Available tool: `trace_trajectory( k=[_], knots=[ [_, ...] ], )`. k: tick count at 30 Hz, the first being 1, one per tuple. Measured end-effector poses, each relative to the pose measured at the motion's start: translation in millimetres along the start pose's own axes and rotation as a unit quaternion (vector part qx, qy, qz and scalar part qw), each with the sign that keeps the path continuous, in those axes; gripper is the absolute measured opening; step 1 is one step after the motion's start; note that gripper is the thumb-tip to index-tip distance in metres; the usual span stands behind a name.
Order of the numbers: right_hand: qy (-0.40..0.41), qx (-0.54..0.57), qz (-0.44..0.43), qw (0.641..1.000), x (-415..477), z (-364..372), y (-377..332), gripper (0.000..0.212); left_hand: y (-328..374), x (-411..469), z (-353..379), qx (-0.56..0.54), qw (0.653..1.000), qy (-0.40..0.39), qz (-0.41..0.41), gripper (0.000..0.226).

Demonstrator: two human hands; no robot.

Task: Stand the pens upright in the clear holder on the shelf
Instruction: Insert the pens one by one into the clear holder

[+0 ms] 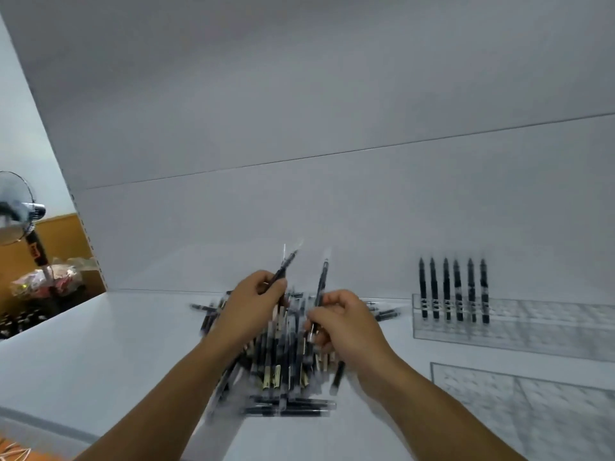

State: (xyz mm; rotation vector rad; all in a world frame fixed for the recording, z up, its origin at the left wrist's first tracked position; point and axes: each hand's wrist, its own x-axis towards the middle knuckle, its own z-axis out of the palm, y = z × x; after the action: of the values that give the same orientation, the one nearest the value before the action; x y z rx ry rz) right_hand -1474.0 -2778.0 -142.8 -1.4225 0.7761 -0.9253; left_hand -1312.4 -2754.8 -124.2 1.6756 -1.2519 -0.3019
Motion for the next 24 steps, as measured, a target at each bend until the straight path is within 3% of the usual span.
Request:
trace_trajectory(
  k=[4, 9, 17, 24],
  knots=[
    [0.011, -0.020, -0.052, 0.998, -5.9, -34.7, -43.6, 0.017, 27.4, 6.0, 30.5, -0.118, 0.993, -0.010, 0.017, 0.025],
    [0.074, -0.132, -0.120, 0.981, -10.6, -117.7, -73.3, 0.008, 58.8, 4.0, 86.7, -0.231, 0.971, -0.043, 0.029, 0.020],
    [0.197, -0.270, -0.088, 0.938, -4.9, -231.1, -52.7, 0.004, 89.3, -16.2, 170.4, -0.317, 0.937, -0.144, 0.038, 0.026],
    [0.177, -0.346, -0.078, 0.918, 11.4, -258.9, -49.4, 0.006, 83.4, -20.7, 193.3, -0.339, 0.922, -0.177, 0.063, 0.028]
  ],
)
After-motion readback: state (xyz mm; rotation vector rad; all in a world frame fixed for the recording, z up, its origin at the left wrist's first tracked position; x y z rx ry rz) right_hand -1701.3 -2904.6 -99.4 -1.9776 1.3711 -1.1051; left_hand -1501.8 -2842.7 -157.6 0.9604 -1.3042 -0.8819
